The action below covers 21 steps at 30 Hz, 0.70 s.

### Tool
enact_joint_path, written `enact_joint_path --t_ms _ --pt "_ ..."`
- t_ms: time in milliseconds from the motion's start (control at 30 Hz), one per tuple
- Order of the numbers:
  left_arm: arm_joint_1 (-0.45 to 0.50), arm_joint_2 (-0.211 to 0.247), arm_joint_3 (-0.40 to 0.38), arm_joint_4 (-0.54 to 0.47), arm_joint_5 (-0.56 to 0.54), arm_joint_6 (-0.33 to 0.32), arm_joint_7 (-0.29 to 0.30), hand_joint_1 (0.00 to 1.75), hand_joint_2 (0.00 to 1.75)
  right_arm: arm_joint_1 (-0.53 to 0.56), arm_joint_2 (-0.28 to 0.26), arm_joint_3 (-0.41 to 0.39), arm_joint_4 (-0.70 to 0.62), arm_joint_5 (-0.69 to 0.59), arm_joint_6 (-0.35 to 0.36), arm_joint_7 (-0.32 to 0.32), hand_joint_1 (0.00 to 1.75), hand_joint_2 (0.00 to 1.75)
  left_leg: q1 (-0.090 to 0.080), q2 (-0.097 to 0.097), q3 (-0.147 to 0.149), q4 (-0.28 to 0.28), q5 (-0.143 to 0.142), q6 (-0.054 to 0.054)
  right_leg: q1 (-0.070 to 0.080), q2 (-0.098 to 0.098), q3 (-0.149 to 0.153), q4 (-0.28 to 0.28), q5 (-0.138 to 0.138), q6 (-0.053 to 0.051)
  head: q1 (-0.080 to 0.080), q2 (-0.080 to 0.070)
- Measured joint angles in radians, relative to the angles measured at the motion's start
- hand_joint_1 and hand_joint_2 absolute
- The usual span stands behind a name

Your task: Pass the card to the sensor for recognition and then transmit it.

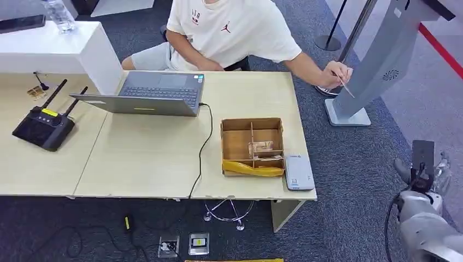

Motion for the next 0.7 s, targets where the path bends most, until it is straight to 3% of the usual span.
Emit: enact_joint_path --t_ms 200,400,700 --pt "-0.001 0.000 0.000 0.000 -0.021 0.000 0.000 0.00 0.00 -0.105 0.062 0.087 0.015 0.002 -0.064 -0.012 0.00 1.75 0.000 -0.002 -0.001 0.000 0.001 0.000 0.000 -0.001 0.000 0.001 0.000 0.000 0.000 0.000" --pt "-0.014 0.001 -0.010 0.000 -0.050 0.000 0.002 0.00 0.00 -0.172 0.174 0.254 0.024 0.003 -0.158 -0.026 0.00 1.75 0.001 -0.003 -0.001 0.000 0.002 -0.001 0.001 -0.001 -0.001 0.002 0.000 0.000 0.000 0.000" --pt "-0.021 0.001 -0.019 0.000 -0.056 0.000 0.009 0.00 0.00 -0.197 0.260 0.438 0.029 0.003 -0.174 -0.041 0.00 1.75 0.001 -0.003 -0.001 0.000 0.002 -0.001 0.001 -0.002 -0.001 0.002 0.000 0.000 0.001 0.000"
